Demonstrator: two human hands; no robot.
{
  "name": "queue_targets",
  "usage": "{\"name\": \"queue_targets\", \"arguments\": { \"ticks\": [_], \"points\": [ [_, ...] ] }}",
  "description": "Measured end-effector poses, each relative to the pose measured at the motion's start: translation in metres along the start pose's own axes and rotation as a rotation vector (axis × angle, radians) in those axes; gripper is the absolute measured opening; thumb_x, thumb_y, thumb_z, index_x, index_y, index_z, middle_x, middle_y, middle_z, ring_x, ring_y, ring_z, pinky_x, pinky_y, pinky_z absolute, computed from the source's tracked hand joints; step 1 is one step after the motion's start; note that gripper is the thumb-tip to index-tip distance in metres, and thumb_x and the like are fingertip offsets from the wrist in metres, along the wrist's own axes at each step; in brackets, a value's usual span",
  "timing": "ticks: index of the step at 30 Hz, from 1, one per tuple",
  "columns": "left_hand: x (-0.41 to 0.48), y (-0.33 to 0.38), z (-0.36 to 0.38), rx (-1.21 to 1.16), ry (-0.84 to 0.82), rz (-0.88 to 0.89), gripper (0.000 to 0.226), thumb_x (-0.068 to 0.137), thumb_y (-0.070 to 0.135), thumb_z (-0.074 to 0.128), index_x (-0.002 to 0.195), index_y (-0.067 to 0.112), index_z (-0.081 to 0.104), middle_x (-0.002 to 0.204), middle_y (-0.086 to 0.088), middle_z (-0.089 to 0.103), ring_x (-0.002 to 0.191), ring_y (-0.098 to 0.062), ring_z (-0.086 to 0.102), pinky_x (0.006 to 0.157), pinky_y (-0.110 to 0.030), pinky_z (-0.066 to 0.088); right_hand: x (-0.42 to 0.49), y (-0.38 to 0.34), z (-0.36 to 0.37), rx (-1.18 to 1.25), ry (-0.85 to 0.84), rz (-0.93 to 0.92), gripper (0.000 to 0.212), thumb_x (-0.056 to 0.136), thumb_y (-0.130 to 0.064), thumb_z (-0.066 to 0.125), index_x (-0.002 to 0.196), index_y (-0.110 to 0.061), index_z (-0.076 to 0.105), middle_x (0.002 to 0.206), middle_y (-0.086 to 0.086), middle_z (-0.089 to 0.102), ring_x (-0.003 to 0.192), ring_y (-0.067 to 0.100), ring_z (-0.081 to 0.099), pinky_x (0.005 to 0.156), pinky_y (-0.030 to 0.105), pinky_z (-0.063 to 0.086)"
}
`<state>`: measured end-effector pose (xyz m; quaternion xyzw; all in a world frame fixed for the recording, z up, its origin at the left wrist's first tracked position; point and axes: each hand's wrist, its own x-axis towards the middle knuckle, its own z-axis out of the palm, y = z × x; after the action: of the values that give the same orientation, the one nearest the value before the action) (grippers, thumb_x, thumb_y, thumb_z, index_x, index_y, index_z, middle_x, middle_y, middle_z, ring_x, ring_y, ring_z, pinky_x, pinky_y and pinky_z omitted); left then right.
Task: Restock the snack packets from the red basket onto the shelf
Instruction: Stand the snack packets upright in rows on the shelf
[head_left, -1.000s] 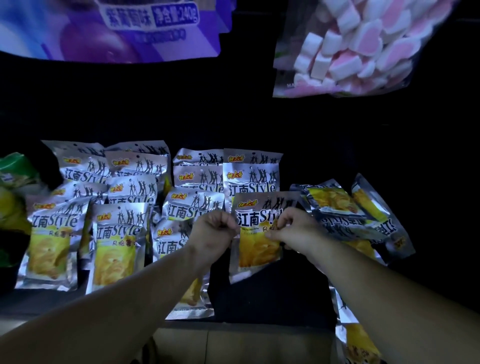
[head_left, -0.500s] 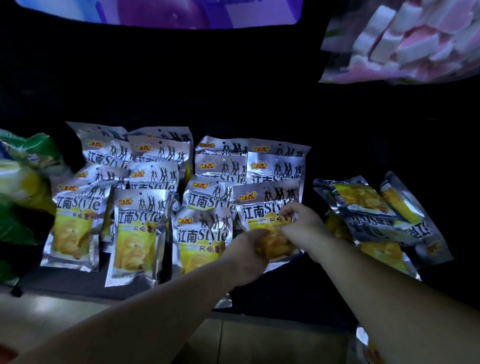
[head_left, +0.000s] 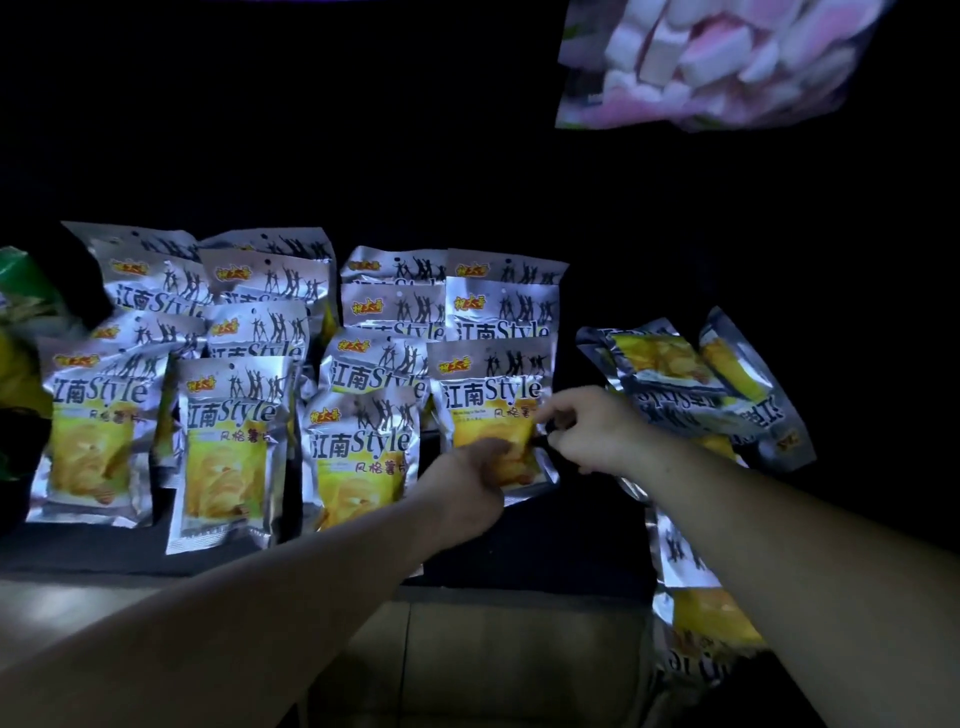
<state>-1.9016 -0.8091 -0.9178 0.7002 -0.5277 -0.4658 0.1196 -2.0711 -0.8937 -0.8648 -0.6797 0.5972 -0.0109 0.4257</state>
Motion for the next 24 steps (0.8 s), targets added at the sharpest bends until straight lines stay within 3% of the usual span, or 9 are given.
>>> {"name": "queue_targets", "arguments": {
  "ticks": [2, 3, 7, 10, 12, 16, 19, 24],
  "points": [
    [-0.007, 0.008, 0.004, 0.018, 0.032, 0.025, 0.056, 0.094, 0.015, 0.049, 0.143, 0.043, 0.049, 0.120, 0.000, 0.065, 0.077, -0.019, 0.067, 0.060, -0.028, 0.059, -0.014, 0.011, -0.008, -0.054, -0.026, -0.005, 0.030, 0.097, -0.005, 0.056, 0.112, -0.027, 0.069, 0.106, 0.002, 0.065, 0.081, 0.024, 0.066, 0.067, 0.040, 0.057],
    [-0.010, 0.010, 0.008, 0.033, 0.025, 0.037, 0.056, 0.094, 0.016, 0.050, 0.144, 0.042, 0.050, 0.121, 0.002, 0.064, 0.080, -0.019, 0.067, 0.061, -0.028, 0.059, -0.021, 0.018, -0.009, -0.059, -0.024, 0.006, 0.025, 0.098, -0.009, 0.059, 0.112, -0.026, 0.070, 0.103, -0.002, 0.065, 0.086, 0.021, 0.066, 0.071, 0.036, 0.056],
    [-0.019, 0.011, 0.023, 0.183, -0.047, 0.081, 0.070, 0.089, 0.020, 0.061, 0.152, 0.041, 0.039, 0.143, 0.001, 0.049, 0.119, -0.027, 0.059, 0.089, -0.035, 0.057, -0.037, 0.052, 0.012, 0.016, 0.088, 0.108, 0.019, 0.095, -0.022, 0.069, 0.113, -0.022, 0.071, 0.108, -0.005, 0.066, 0.112, 0.021, 0.064, 0.102, 0.036, 0.050],
    [-0.020, 0.004, 0.025, 0.267, 0.012, 0.117, 0.082, 0.088, 0.017, 0.060, 0.158, 0.042, 0.026, 0.149, 0.000, 0.039, 0.127, -0.030, 0.053, 0.092, -0.038, 0.055, -0.040, 0.057, 0.035, 0.129, 0.149, 0.125, 0.027, 0.097, -0.028, 0.068, 0.124, -0.024, 0.065, 0.125, -0.001, 0.065, 0.111, 0.020, 0.061, 0.090, 0.029, 0.047],
    [-0.015, -0.001, 0.021, 0.323, 0.062, 0.155, 0.087, 0.088, 0.018, 0.060, 0.160, 0.042, 0.018, 0.149, 0.000, 0.036, 0.133, -0.030, 0.048, 0.095, -0.040, 0.054, -0.036, 0.052, 0.044, 0.149, 0.144, 0.094, 0.019, 0.097, -0.033, 0.067, 0.116, -0.031, 0.062, 0.119, -0.002, 0.065, 0.098, 0.016, 0.058, 0.082, 0.031, 0.051],
    [-0.005, -0.008, 0.020, 0.367, 0.094, 0.178, 0.091, 0.090, 0.026, 0.062, 0.162, 0.041, 0.009, 0.150, -0.001, 0.029, 0.140, -0.029, 0.034, 0.105, -0.041, 0.047, -0.019, 0.041, 0.050, 0.207, 0.102, 0.064, 0.015, 0.098, -0.025, 0.067, 0.111, -0.027, 0.061, 0.112, -0.009, 0.060, 0.094, 0.012, 0.055, 0.065, 0.014, 0.039],
    [-0.002, -0.012, 0.021, 0.363, 0.087, 0.175, 0.094, 0.088, 0.027, 0.066, 0.161, 0.042, 0.009, 0.148, -0.001, 0.027, 0.140, -0.027, 0.031, 0.104, -0.039, 0.048, -0.008, 0.036, 0.056, 0.294, 0.101, 0.068, 0.016, 0.094, -0.012, 0.067, 0.102, -0.025, 0.062, 0.106, -0.005, 0.064, 0.095, 0.017, 0.062, 0.072, 0.022, 0.049],
    [0.003, -0.017, 0.023, 0.374, 0.133, 0.188, 0.091, 0.089, 0.029, 0.066, 0.159, 0.045, 0.010, 0.148, -0.001, 0.029, 0.138, -0.028, 0.035, 0.102, -0.045, 0.051, -0.004, 0.040, 0.061, 0.278, 0.083, 0.103, 0.034, 0.083, 0.008, 0.055, 0.094, -0.024, 0.060, 0.097, 0.004, 0.064, 0.083, 0.020, 0.060, 0.065, 0.029, 0.046]
  ]
}}
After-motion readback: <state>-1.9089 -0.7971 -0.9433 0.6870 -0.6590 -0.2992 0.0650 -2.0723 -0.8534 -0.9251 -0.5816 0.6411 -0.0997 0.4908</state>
